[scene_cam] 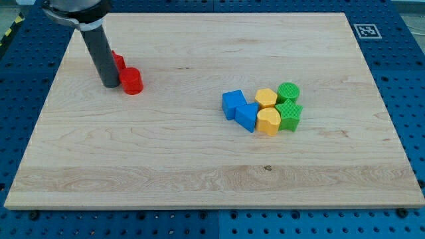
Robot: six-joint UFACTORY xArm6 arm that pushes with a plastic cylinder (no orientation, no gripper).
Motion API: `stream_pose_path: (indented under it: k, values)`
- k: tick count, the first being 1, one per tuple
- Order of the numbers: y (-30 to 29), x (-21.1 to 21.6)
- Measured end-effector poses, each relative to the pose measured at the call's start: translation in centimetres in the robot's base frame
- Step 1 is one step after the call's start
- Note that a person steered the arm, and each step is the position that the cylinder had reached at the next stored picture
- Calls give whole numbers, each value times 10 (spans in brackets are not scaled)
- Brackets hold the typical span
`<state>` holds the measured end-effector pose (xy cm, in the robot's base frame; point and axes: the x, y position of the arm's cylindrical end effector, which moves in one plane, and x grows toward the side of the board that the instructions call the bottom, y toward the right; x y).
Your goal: Push the red circle into the blue cube
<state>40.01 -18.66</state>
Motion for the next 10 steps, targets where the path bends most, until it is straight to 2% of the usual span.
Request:
stream_pose_path:
  k: [4, 8, 10]
  values:
    - [18, 2]
    - [64, 14]
    - [71, -8]
